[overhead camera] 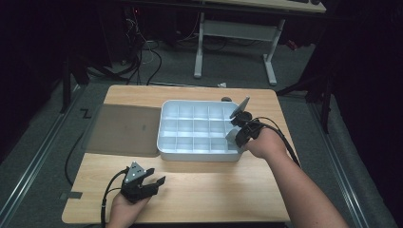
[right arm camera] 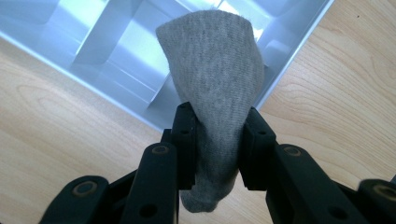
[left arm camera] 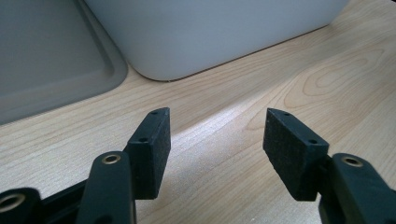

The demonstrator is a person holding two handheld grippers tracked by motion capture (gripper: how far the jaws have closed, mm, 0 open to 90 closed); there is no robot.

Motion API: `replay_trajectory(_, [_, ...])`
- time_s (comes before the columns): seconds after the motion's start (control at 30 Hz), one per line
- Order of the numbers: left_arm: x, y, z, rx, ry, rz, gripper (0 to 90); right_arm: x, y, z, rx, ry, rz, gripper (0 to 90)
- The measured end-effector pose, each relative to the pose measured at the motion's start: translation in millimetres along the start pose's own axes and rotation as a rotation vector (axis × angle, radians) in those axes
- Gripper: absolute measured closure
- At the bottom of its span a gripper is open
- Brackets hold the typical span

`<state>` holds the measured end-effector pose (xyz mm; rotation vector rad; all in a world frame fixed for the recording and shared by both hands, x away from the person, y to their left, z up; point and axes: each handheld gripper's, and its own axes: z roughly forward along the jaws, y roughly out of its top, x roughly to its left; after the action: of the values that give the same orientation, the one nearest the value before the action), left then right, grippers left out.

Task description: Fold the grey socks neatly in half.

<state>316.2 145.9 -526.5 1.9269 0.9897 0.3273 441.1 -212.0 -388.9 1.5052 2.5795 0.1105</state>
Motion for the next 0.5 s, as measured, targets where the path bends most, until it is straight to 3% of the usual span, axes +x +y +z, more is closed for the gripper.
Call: replay_trajectory(0.5, [-0.1, -0.3, 0.9, 0.003, -0.004, 0.001, 42.5, -5.0, 12.0, 20.8, 0.056, -0.021, 0.026, 71.9])
